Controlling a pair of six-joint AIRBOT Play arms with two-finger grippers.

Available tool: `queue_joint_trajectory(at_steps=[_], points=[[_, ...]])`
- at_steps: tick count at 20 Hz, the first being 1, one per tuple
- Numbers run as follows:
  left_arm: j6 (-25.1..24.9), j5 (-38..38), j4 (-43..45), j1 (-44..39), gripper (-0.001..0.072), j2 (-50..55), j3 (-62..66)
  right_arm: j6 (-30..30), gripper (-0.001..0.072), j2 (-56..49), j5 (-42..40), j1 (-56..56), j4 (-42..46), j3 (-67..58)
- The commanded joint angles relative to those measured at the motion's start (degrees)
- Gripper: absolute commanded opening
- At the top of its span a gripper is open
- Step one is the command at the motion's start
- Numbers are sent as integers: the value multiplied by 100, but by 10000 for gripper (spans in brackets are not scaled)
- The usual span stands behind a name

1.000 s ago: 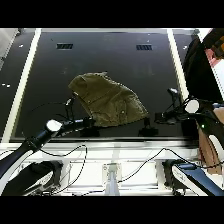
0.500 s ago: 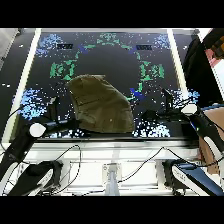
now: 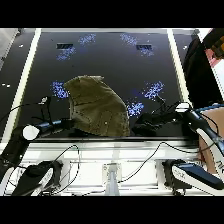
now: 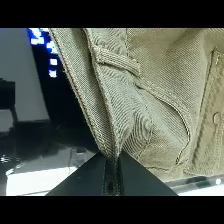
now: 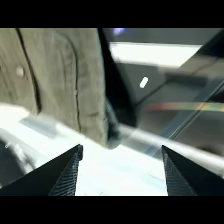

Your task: Fold the clothes and pants, and hang the long-sleeved shirts on hangers.

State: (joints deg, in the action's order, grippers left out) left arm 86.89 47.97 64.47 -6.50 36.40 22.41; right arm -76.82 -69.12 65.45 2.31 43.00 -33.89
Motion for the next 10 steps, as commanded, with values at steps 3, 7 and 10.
queue_joint_trajectory(at_steps=[3, 7, 10], points=[[15, 11, 22, 17, 62, -15, 4, 127, 583, -734, 85, 640, -382, 2], [15, 11, 0, 17, 63, -15, 4, -208, 581, -750, -684, 1333, -369, 2], [15, 11, -2, 17, 63, -15, 4, -385, 582, -903, -728, 1416, -358, 2]])
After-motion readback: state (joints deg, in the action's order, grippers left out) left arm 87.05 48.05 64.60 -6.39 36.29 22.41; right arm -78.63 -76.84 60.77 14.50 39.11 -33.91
